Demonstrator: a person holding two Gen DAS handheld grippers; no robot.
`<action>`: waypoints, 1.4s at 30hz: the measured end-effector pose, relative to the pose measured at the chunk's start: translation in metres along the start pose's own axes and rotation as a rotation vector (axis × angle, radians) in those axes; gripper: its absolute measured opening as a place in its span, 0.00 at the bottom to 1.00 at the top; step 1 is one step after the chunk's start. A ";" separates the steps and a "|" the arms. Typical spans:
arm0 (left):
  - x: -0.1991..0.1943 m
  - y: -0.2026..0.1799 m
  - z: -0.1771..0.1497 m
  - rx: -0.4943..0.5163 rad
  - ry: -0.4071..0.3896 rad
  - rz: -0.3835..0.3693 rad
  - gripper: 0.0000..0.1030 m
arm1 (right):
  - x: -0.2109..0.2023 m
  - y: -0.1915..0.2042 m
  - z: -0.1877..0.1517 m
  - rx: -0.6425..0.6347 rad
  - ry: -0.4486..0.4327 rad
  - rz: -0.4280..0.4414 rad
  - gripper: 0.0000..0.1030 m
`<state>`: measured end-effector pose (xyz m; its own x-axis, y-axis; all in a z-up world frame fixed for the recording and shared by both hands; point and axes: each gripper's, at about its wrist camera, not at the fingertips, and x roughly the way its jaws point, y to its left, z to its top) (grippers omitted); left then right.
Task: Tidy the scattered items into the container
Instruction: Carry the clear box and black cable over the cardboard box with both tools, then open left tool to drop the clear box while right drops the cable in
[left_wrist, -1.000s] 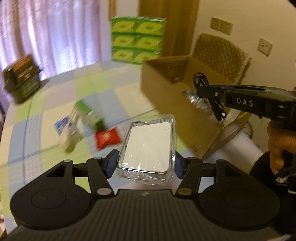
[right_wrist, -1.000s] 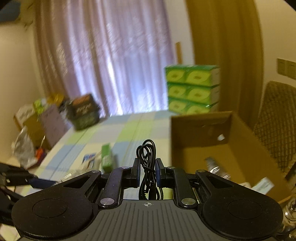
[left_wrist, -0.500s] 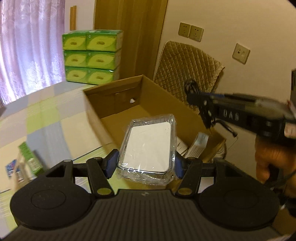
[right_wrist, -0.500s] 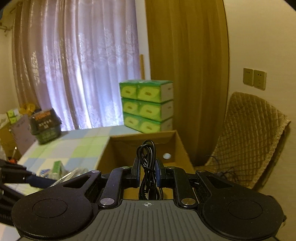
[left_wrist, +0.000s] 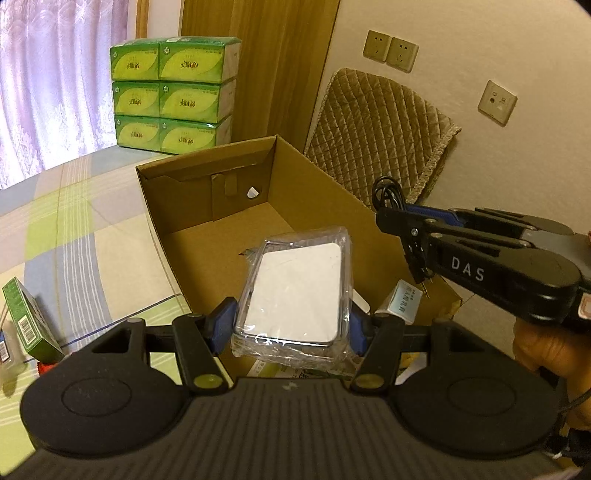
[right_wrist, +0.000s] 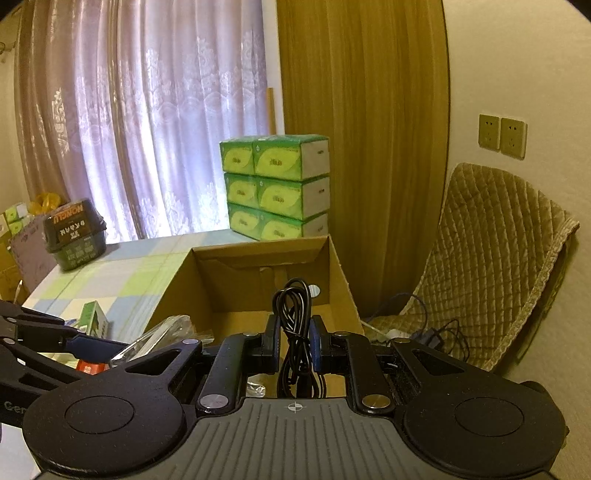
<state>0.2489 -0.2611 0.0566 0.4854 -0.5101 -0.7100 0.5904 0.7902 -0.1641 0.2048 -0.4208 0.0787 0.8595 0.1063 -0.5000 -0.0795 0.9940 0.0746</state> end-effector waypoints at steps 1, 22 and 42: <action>0.002 0.000 0.000 -0.003 0.000 -0.001 0.54 | 0.002 -0.001 0.000 0.001 0.001 0.000 0.18; -0.008 0.001 -0.006 0.003 -0.031 0.052 0.60 | 0.004 -0.003 -0.001 -0.004 0.021 0.009 0.18; -0.018 0.019 -0.032 -0.068 -0.023 0.064 0.61 | 0.013 0.005 0.001 0.000 0.050 0.042 0.18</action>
<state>0.2304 -0.2257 0.0443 0.5353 -0.4651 -0.7050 0.5130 0.8422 -0.1660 0.2159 -0.4140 0.0733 0.8289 0.1489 -0.5392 -0.1150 0.9887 0.0962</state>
